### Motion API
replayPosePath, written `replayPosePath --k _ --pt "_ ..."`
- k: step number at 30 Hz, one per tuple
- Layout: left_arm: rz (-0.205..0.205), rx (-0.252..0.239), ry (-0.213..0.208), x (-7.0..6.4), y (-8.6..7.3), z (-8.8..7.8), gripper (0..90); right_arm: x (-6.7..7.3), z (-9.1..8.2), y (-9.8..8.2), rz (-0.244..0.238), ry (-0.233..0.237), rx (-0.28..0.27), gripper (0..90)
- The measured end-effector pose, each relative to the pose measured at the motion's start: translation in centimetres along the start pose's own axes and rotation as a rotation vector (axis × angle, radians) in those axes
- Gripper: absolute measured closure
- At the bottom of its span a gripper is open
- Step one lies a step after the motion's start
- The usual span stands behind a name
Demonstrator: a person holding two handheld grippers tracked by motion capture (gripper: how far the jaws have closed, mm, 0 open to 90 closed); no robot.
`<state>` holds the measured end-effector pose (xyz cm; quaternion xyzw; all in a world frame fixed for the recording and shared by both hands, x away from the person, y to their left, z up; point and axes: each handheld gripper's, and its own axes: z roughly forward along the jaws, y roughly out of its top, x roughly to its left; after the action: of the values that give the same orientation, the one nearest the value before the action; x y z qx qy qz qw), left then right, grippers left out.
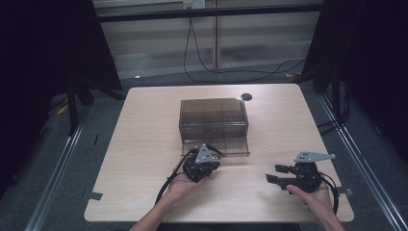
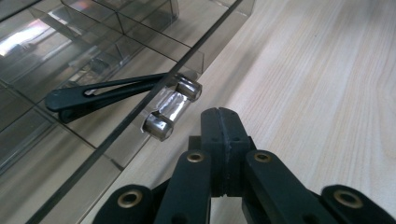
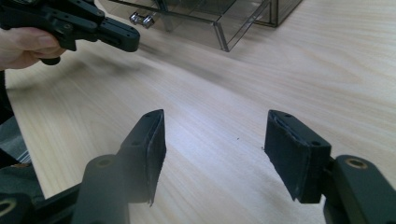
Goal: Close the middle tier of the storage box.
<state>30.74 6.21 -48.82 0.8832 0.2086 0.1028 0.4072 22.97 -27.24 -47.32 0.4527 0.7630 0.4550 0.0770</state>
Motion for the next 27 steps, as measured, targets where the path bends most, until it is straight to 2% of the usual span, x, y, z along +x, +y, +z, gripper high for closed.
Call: replayPosePath --k 4,9,12,13,14,15,16,27 --pt "0.012 0.021 -0.004 0.03 0.02 0.43 90.0 0.02 0.08 -0.03 0.010 0.002 0.005 38.2" --pt "-0.002 0.031 0.003 0.51 0.03 0.63 90.0 0.04 0.24 -0.04 0.009 0.002 0.008 38.7" --pt "0.001 0.024 0.017 0.68 0.20 0.52 90.0 0.11 0.23 -0.05 0.008 0.001 0.009 38.8" --pt "-0.014 0.015 0.010 0.77 0.31 0.56 90.0 0.08 0.26 -0.06 0.004 0.003 0.011 38.9" --pt "-0.004 0.014 0.012 0.86 0.43 0.53 90.0 0.08 0.26 -0.06 0.004 0.003 0.011 38.9" --pt "-0.024 -0.004 0.017 0.71 0.51 0.63 90.0 0.09 0.27 -0.06 0.003 0.003 0.012 38.9" --pt "-0.003 0.011 0.011 0.84 0.62 0.57 90.0 0.07 0.27 -0.07 0.003 0.002 0.010 38.9" --pt "-0.013 0.012 0.018 0.89 0.65 0.87 90.0 0.06 0.21 -0.10 -0.006 0.003 0.011 39.5"
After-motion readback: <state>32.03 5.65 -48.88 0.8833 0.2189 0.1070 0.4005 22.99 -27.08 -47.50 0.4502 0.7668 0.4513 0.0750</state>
